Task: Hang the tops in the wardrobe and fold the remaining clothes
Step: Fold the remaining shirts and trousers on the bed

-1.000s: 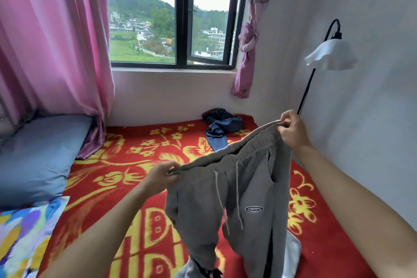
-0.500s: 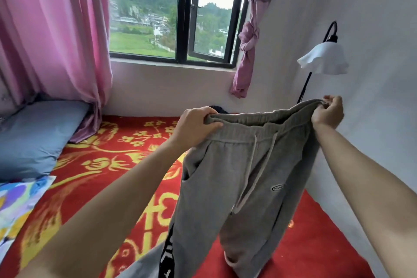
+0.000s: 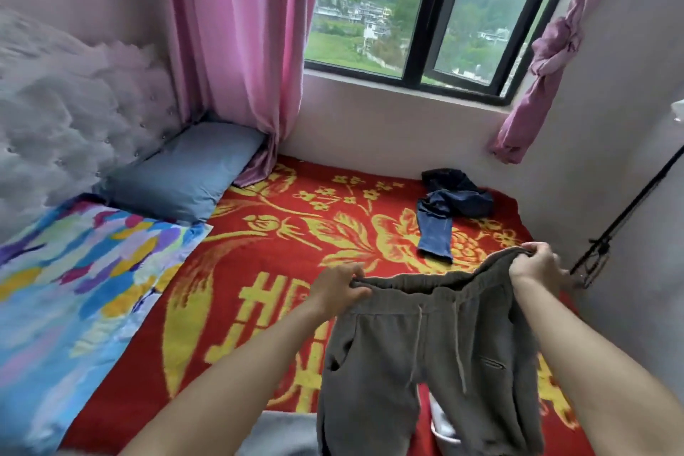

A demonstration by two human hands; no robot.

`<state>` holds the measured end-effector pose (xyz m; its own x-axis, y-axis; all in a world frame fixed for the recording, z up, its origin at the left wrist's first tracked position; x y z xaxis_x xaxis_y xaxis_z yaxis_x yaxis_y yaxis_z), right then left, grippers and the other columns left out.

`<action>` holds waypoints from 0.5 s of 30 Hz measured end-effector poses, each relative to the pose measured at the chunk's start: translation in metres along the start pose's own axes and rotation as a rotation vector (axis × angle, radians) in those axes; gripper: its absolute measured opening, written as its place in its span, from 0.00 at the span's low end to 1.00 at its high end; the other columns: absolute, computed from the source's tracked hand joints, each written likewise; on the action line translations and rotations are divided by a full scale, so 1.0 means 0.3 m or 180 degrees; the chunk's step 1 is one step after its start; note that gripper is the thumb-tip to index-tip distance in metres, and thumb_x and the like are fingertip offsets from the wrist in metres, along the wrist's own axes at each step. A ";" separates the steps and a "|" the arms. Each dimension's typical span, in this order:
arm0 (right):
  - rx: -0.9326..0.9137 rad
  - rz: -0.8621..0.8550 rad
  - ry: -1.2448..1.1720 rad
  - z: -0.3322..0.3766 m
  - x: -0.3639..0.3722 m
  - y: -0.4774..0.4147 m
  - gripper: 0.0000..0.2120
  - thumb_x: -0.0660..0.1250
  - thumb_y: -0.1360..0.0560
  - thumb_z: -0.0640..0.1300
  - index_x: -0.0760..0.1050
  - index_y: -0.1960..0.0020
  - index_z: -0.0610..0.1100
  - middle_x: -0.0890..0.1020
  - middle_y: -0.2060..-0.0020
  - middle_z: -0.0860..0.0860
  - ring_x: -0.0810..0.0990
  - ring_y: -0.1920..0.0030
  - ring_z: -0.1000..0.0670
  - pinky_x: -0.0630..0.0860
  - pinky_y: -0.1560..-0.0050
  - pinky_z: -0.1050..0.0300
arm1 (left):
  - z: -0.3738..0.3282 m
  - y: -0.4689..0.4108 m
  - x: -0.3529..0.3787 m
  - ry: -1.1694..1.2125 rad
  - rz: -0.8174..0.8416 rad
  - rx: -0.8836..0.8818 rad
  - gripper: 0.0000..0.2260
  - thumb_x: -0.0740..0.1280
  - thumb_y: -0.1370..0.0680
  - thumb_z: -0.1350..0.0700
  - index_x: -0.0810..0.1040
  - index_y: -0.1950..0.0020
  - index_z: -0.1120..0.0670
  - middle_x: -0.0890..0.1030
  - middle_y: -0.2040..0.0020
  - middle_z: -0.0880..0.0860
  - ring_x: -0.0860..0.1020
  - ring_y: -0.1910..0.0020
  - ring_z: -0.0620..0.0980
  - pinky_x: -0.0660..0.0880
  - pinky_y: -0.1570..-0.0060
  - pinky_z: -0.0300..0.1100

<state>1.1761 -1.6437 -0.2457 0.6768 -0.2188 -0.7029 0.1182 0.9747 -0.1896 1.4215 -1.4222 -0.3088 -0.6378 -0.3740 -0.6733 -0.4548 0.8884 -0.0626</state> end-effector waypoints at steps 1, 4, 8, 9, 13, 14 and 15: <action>-0.0075 0.0083 -0.0100 0.081 0.081 0.036 0.14 0.55 0.24 0.34 0.73 0.42 0.42 0.71 0.39 0.38 0.69 0.39 0.36 0.65 0.39 0.49 | 0.080 0.008 -0.047 0.0036 -0.0060 -0.0133 0.06 0.68 0.26 0.54 0.75 0.54 0.56 0.79 0.60 0.55 0.77 0.60 0.54 0.68 0.65 0.44; -0.0411 0.0442 -0.0250 0.362 0.293 0.170 0.15 0.53 0.24 0.34 0.71 0.42 0.42 0.69 0.40 0.38 0.74 0.45 0.37 0.68 0.42 0.48 | 0.314 0.030 -0.226 0.0104 -0.0427 -0.0516 0.07 0.69 0.26 0.53 0.77 0.53 0.55 0.80 0.57 0.53 0.77 0.57 0.52 0.70 0.61 0.44; -0.1089 0.0789 -0.0195 0.824 0.620 0.404 0.16 0.53 0.25 0.33 0.71 0.40 0.42 0.71 0.40 0.39 0.74 0.43 0.38 0.67 0.42 0.49 | 0.672 0.091 -0.595 0.0320 -0.1091 -0.0875 0.06 0.72 0.28 0.56 0.79 0.56 0.58 0.80 0.60 0.53 0.77 0.58 0.51 0.69 0.59 0.42; -0.1247 0.0893 -0.0257 0.951 0.701 0.474 0.17 0.53 0.25 0.32 0.71 0.40 0.42 0.73 0.40 0.40 0.74 0.43 0.39 0.68 0.43 0.51 | 0.755 0.113 -0.706 0.0349 -0.1299 -0.0973 0.07 0.73 0.29 0.57 0.79 0.56 0.59 0.80 0.60 0.54 0.77 0.58 0.52 0.69 0.59 0.41; -0.1669 0.1641 -0.1020 1.470 1.035 0.822 0.13 0.56 0.25 0.35 0.73 0.44 0.44 0.76 0.43 0.42 0.76 0.45 0.41 0.68 0.45 0.52 | 1.104 0.255 -1.207 0.0465 -0.2450 -0.1530 0.10 0.74 0.29 0.60 0.80 0.53 0.64 0.82 0.56 0.62 0.79 0.54 0.59 0.71 0.55 0.46; -0.1737 0.2016 -0.1335 1.592 1.130 0.927 0.13 0.58 0.26 0.35 0.71 0.44 0.46 0.76 0.44 0.41 0.76 0.47 0.41 0.69 0.45 0.49 | 1.188 0.303 -1.330 0.0423 -0.2753 -0.1656 0.10 0.73 0.28 0.60 0.80 0.51 0.65 0.82 0.54 0.64 0.79 0.52 0.60 0.71 0.54 0.46; -0.1805 0.2472 -0.1612 1.675 1.200 1.021 0.15 0.60 0.27 0.36 0.67 0.43 0.48 0.74 0.45 0.42 0.75 0.51 0.44 0.71 0.47 0.48 | 1.251 0.349 -1.413 0.0352 -0.3037 -0.1777 0.11 0.72 0.27 0.59 0.80 0.49 0.65 0.81 0.52 0.65 0.79 0.50 0.61 0.70 0.54 0.47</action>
<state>1.8210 -1.4012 -0.2122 0.6584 0.6192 -0.4278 -0.7363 0.6477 -0.1958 1.8777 -1.0707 -0.3063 0.0836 -0.8868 -0.4545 -0.9869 -0.0107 -0.1608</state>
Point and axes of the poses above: each hand's wrist, its own y-axis away from the middle knuckle, its own x-axis out of the palm, z = x × y, the point moved 7 cm from there along -y, towards the middle knuckle
